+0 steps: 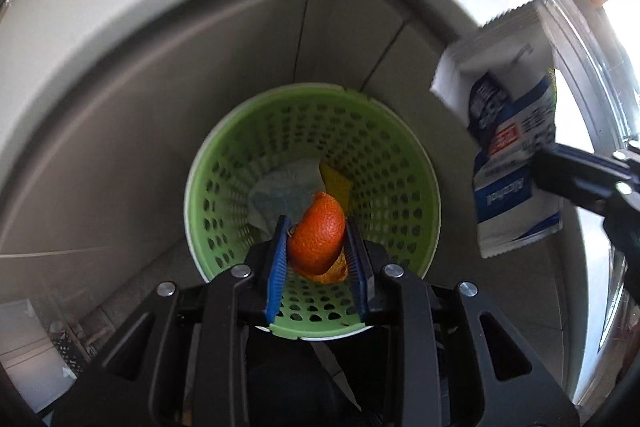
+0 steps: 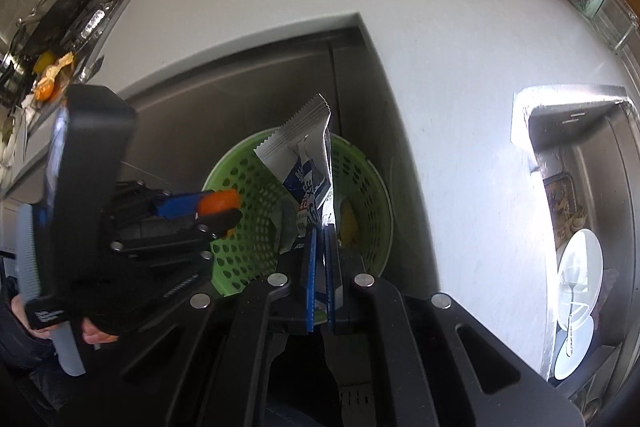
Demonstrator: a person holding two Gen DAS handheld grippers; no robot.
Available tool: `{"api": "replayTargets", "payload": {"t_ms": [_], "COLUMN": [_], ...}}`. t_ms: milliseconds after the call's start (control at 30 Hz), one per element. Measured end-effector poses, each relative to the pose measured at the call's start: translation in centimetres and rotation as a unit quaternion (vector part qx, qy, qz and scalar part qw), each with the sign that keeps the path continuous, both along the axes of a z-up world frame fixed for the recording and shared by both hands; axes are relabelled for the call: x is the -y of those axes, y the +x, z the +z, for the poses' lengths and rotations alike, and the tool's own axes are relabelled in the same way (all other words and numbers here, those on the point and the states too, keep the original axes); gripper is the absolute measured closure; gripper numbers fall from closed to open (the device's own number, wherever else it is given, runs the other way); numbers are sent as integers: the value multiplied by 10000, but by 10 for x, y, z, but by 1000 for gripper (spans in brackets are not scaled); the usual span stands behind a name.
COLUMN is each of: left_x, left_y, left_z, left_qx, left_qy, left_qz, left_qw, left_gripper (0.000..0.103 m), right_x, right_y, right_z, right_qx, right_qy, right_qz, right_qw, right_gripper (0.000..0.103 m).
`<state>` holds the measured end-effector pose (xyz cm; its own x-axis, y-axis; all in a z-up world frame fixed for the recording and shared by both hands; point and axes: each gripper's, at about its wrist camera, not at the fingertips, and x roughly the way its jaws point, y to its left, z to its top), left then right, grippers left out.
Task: Collect trash
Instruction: 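Carry the peel and wipe packet over the green basket to release, then move both open tools back over the counter toward the foam net and sponge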
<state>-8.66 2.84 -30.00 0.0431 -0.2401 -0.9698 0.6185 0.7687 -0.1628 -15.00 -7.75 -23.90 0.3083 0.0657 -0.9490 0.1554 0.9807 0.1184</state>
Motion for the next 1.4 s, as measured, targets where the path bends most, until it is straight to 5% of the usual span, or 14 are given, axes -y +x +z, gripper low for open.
{"api": "replayTargets", "payload": {"t_ms": [167,300,500,900,933,1033,1067,1400], "left_x": [-3,-2,-2,-45,-49,-58,-58,-52], "left_y": [-9,-10,-8,13,15,23,25,47], "left_z": [-2,13,30,76,77,83,85,101], "left_qx": [-10,232,424,970,998,1021,1020,1249], "left_qy": [-3,-44,-65,-20,-6,-35,-55,-241], "left_qz": [41,43,63,698,732,878,925,865], "left_qw": [10000,9997,9991,9928,9923,9909,9905,9881], "left_gripper": [69,44,30,16,16,16,16,11], "right_x": [1,2,5,-6,-8,-11,-11,6], "right_y": [-1,-2,2,9,10,12,12,23], "right_z": [-5,-6,-7,-20,-23,-28,-28,24], "right_qx": [-48,-43,-9,-123,-165,-210,-211,365], "right_qy": [16,40,109,256,246,165,137,-87], "right_qz": [28,54,73,565,620,614,610,202], "right_qw": [10000,10000,9999,9980,9976,9978,9978,9991], "right_gripper": [98,98,98,92,85,43,37,15]}}
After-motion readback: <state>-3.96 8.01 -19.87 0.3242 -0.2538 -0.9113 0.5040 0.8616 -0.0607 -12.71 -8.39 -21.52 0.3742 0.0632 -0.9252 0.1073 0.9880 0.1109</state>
